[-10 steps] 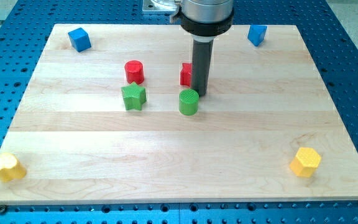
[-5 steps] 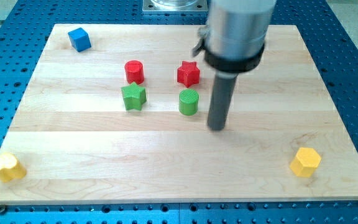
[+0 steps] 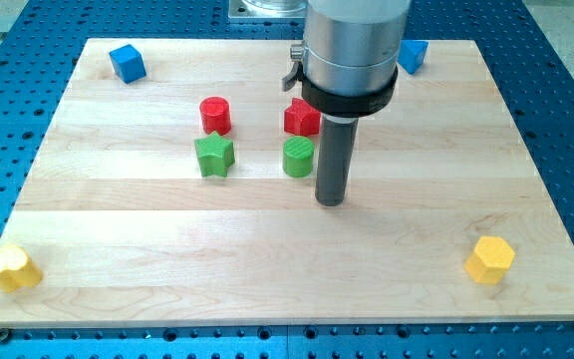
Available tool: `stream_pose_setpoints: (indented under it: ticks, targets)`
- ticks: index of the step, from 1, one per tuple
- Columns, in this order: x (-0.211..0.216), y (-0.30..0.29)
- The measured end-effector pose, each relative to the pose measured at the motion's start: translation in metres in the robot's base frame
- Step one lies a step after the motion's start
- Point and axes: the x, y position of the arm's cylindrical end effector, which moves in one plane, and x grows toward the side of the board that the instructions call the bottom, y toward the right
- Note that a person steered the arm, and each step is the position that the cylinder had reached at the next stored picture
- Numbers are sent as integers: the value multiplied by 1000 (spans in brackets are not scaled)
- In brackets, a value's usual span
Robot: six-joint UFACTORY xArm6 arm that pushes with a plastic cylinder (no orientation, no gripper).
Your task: Push the green circle towards the green star
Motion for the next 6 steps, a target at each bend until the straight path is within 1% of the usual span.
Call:
stream_pose_setpoints:
  ticks: [1,2,3,4,6]
  targets:
    - [0,-7]
    - [0,-2]
    - [-25,41]
    - [-50,39]
    - [-43,-12]
